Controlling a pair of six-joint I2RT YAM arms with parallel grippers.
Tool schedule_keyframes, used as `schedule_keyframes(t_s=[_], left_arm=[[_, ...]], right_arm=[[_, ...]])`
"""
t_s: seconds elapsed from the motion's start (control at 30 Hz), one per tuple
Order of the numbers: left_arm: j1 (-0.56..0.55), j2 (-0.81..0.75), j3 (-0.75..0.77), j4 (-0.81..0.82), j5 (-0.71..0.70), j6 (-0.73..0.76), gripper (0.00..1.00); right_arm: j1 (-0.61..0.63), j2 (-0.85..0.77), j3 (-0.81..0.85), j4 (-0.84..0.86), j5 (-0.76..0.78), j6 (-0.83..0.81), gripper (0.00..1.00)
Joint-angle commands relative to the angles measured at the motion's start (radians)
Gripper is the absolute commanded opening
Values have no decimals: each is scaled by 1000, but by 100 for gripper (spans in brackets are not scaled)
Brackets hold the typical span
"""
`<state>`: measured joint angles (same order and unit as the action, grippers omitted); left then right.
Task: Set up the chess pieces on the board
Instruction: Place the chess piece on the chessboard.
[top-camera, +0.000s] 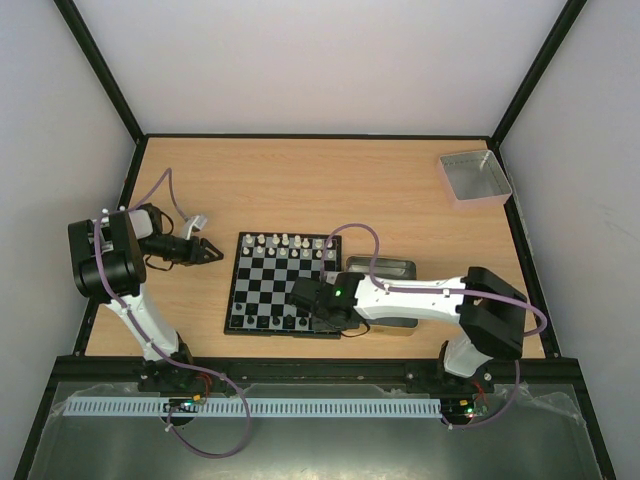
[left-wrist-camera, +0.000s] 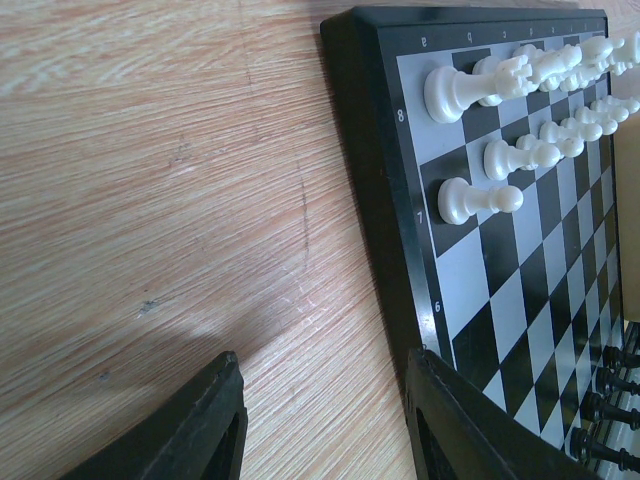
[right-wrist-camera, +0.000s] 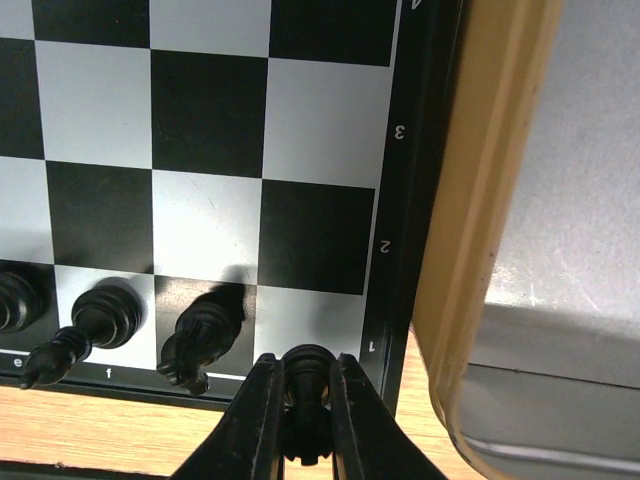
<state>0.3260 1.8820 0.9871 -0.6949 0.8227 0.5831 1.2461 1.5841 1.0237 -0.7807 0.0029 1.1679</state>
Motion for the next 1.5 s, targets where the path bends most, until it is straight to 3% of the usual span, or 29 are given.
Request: schedule_keyframes(t_s=[0.0, 1.13, 1.47], left_arm=[[14, 69, -51, 33, -253, 4, 46], [19, 71, -50, 28, -244, 12, 46], [19, 75, -48, 25, -244, 12, 46]], right_arm=[[9, 20, 26, -5, 17, 1, 9], [-17, 46, -39, 63, 2, -13, 10], [-22, 53, -40, 69, 0, -20, 19]])
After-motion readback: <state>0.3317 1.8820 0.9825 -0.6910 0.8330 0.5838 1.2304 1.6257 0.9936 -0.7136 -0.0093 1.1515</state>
